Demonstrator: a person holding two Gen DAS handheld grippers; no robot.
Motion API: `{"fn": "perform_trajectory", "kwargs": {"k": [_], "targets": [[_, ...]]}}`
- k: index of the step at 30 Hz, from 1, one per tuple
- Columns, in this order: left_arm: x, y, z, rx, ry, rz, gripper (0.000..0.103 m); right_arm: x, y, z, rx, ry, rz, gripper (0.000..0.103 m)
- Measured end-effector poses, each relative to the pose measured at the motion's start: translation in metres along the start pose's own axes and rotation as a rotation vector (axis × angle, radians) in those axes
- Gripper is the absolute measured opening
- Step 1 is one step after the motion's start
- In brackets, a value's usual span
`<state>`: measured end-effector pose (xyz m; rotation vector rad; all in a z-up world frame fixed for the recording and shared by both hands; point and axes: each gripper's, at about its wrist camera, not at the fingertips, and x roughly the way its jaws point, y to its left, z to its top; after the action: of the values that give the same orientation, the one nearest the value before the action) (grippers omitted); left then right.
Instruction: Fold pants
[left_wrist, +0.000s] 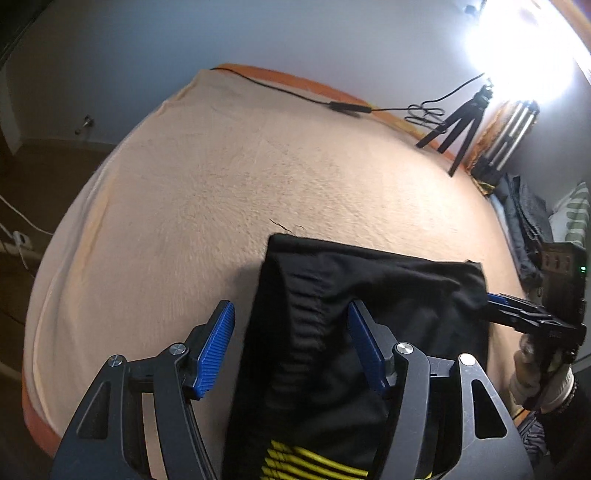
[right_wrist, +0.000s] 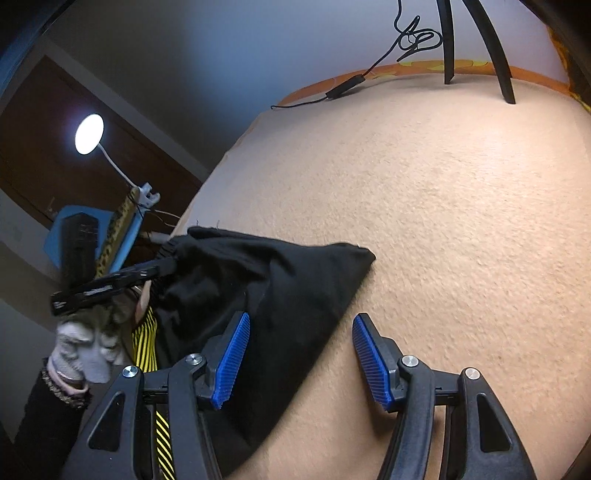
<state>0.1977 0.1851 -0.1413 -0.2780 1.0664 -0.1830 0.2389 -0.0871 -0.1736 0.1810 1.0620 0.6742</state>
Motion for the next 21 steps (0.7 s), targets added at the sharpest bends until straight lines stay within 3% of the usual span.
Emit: {"fn": "perform_trajectory", "kwargs": {"k": [8, 21], "targets": [[0.015, 0.001, 0.009, 0.048, 0.022, -0.005, 0.065, 0.003, -0.003, 0.002, 0.011, -0.012, 0.058, 0.062], [0.024, -0.011, 0.008, 0.130, -0.015, 0.020, 0.067, 0.009, -0.005, 0.005, -0.002, -0.011, 0.098, 0.061]]}}
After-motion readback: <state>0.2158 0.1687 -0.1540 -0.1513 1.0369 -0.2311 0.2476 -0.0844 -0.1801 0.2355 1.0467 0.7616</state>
